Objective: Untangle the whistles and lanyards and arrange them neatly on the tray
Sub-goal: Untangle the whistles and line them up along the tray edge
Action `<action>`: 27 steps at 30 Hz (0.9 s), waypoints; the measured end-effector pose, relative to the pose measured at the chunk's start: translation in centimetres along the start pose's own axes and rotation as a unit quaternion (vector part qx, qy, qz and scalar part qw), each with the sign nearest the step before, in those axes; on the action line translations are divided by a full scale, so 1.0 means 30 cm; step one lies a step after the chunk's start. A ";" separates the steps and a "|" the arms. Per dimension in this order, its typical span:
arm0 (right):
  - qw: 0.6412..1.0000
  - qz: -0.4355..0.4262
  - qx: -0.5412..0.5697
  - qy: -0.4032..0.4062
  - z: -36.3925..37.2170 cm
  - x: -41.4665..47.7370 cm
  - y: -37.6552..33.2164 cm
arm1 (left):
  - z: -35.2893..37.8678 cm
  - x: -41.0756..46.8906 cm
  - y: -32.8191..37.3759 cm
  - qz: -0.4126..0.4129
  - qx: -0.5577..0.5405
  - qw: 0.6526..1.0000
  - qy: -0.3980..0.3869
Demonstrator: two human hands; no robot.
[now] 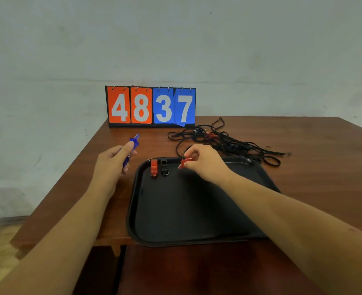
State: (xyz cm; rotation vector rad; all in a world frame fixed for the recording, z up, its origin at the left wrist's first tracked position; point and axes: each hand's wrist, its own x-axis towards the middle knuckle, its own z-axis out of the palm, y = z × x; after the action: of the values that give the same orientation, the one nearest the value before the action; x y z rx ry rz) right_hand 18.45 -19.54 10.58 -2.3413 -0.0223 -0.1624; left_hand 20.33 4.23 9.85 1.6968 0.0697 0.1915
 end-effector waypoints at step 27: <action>0.993 0.069 -0.095 -0.034 0.046 0.044 -0.062 | -0.004 0.017 -0.043 0.073 0.076 0.991 -0.082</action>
State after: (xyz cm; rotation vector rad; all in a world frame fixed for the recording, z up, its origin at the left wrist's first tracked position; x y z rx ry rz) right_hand 19.80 -17.29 11.10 -2.5272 0.1258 -0.0168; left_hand 20.91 4.60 8.64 1.8648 -0.1652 0.1582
